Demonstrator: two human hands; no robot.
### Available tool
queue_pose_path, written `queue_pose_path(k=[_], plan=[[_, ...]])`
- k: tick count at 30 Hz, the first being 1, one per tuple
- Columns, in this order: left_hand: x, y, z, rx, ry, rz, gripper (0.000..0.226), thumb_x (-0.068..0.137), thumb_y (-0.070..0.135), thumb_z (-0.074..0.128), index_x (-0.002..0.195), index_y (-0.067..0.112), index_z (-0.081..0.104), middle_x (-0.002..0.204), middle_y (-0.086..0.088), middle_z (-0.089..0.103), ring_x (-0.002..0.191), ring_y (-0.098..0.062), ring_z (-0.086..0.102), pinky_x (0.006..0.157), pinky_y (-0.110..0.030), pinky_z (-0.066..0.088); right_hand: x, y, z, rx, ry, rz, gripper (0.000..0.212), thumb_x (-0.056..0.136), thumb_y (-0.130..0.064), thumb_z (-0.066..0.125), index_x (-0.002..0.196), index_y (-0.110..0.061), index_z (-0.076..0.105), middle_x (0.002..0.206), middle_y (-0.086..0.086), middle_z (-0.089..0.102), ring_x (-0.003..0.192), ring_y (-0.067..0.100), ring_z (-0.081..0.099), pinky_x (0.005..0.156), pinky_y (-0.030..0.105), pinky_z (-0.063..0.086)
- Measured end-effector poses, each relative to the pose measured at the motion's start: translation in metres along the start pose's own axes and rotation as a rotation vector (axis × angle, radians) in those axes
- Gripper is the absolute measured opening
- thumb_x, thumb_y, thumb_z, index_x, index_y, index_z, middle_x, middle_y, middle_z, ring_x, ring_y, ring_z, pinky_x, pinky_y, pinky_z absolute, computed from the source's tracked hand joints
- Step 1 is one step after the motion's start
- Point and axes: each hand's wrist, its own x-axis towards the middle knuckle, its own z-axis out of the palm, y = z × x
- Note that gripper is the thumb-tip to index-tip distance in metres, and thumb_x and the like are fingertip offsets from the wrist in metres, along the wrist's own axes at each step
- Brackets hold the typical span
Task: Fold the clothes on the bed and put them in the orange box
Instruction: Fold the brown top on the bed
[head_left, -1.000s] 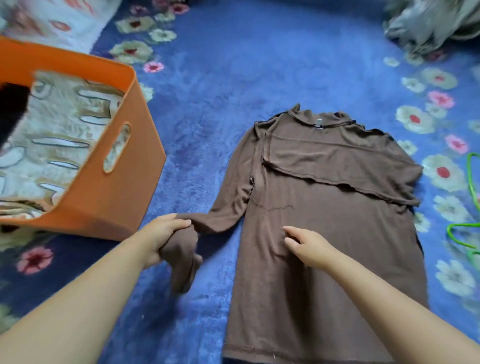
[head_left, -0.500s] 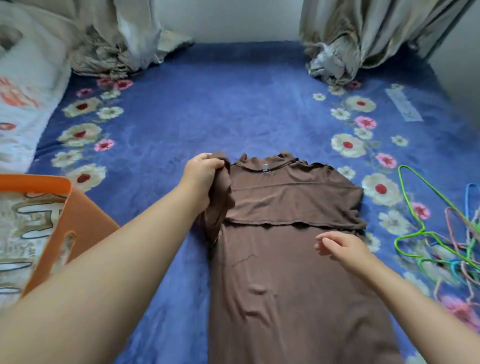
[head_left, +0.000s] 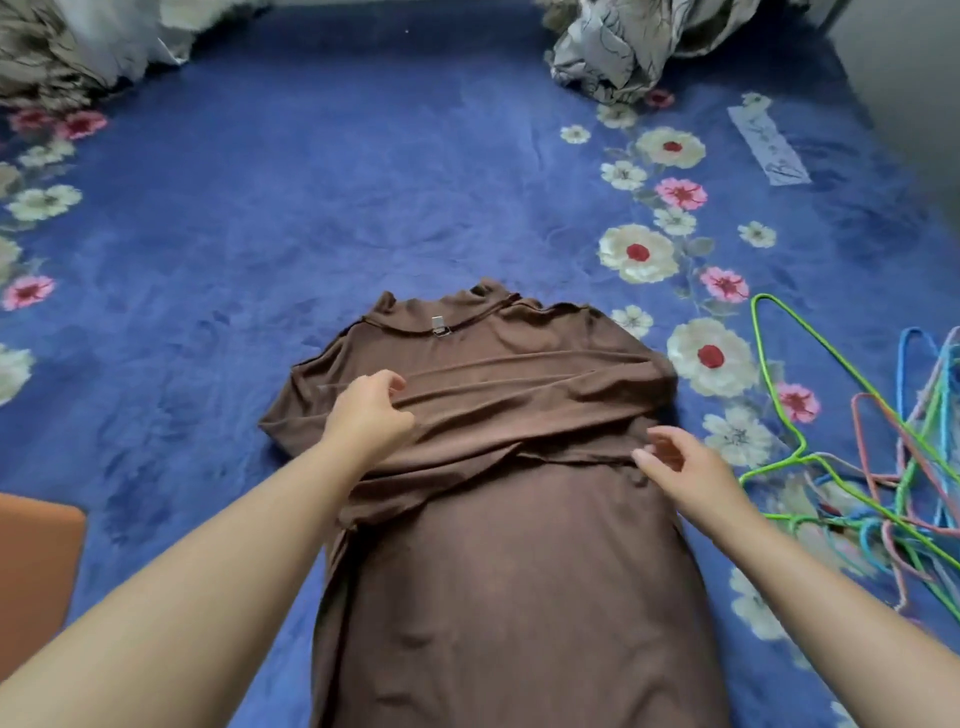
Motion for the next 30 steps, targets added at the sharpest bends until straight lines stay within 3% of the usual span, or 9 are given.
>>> queue_pose_path(k=[2, 5, 9, 13, 17, 20, 23, 26, 30], plan=[[0.004, -0.026, 0.002, 0.247, -0.047, -0.05, 0.048, 0.082, 0.012, 0.053, 0.129, 0.012, 0.047, 0.133, -0.012, 0.046, 0.125, -0.029, 0.041, 0.102, -0.036, 0.037, 0.016, -0.007, 0.015, -0.162, 0.058, -0.094, 0.05, 0.085, -0.017, 0.066, 0.129, -0.002, 0.049, 0.122, 0.018, 0.054, 0.113, 0.03, 0.052, 0.096, 0.031, 0.036], [0.01, -0.049, 0.006, 0.419, -0.001, -0.104, 0.036, 0.084, 0.015, 0.047, 0.12, 0.01, 0.049, 0.133, -0.01, 0.044, 0.125, -0.03, 0.037, 0.097, -0.039, 0.037, 0.044, -0.019, 0.026, -0.292, 0.209, -0.166, 0.054, 0.088, -0.023, 0.061, 0.134, 0.0, 0.043, 0.134, 0.021, 0.043, 0.127, 0.034, 0.037, 0.106, 0.035, 0.024], [0.022, -0.062, 0.007, 0.555, 0.071, -0.052, 0.028, 0.09, 0.02, 0.045, 0.112, 0.006, 0.054, 0.122, -0.015, 0.052, 0.116, -0.034, 0.046, 0.089, -0.037, 0.039, 0.079, -0.029, 0.029, -0.35, 0.304, 0.038, 0.065, 0.089, -0.039, 0.056, 0.142, -0.011, 0.03, 0.149, 0.019, 0.02, 0.137, 0.034, 0.017, 0.109, 0.044, 0.021], [0.033, -0.068, -0.001, 0.353, 0.076, 0.196, 0.019, 0.093, 0.014, 0.046, 0.086, 0.0, 0.055, 0.095, -0.02, 0.056, 0.098, -0.036, 0.053, 0.076, -0.037, 0.038, 0.097, -0.032, 0.019, -0.276, 0.36, 0.213, 0.038, 0.09, -0.028, 0.054, 0.119, -0.004, 0.053, 0.125, 0.021, 0.054, 0.118, 0.038, 0.046, 0.094, 0.042, 0.037], [0.039, -0.061, -0.017, 0.028, 0.048, 0.143, 0.019, 0.095, 0.012, 0.042, 0.077, 0.01, 0.043, 0.084, -0.016, 0.054, 0.09, -0.032, 0.052, 0.065, -0.031, 0.025, 0.089, -0.042, 0.013, -0.162, 0.469, 0.041, 0.024, 0.094, -0.012, 0.047, 0.108, 0.004, 0.056, 0.109, 0.025, 0.06, 0.104, 0.039, 0.052, 0.079, 0.035, 0.034], [0.045, -0.061, -0.028, 0.323, 0.036, 0.144, 0.022, 0.099, 0.026, 0.034, 0.095, 0.008, 0.047, 0.103, -0.022, 0.06, 0.096, -0.037, 0.054, 0.068, -0.033, 0.032, 0.079, -0.056, 0.007, -0.085, 0.529, 0.014, 0.024, 0.095, -0.006, 0.039, 0.115, 0.006, 0.046, 0.112, 0.03, 0.055, 0.105, 0.042, 0.049, 0.08, 0.038, 0.031], [0.052, -0.061, -0.041, 0.702, 0.033, 0.134, 0.027, 0.102, 0.026, 0.025, 0.112, 0.009, 0.043, 0.111, -0.017, 0.059, 0.099, -0.036, 0.056, 0.067, -0.033, 0.034, 0.074, -0.051, 0.005, -0.297, 0.469, -0.001, 0.029, 0.094, -0.002, 0.037, 0.122, 0.001, 0.042, 0.107, 0.035, 0.056, 0.099, 0.049, 0.052, 0.076, 0.043, 0.038], [0.059, -0.068, -0.042, 0.877, 0.019, 0.115, 0.02, 0.096, 0.01, 0.031, 0.114, 0.01, 0.04, 0.108, -0.01, 0.061, 0.097, -0.031, 0.059, 0.064, -0.03, 0.034, 0.081, -0.031, 0.007, -0.551, 0.335, 0.003, 0.045, 0.089, 0.001, 0.041, 0.133, -0.009, 0.04, 0.107, 0.032, 0.058, 0.095, 0.048, 0.055, 0.07, 0.04, 0.038], [0.065, -0.074, -0.022, 0.962, 0.064, 0.119, 0.025, 0.096, 0.01, 0.03, 0.115, 0.013, 0.045, 0.121, -0.007, 0.054, 0.112, -0.026, 0.049, 0.084, -0.032, 0.037, 0.086, -0.016, 0.02, -0.746, 0.133, -0.014, 0.051, 0.088, -0.008, 0.051, 0.137, -0.015, 0.036, 0.126, 0.017, 0.05, 0.103, 0.04, 0.053, 0.073, 0.039, 0.041]])
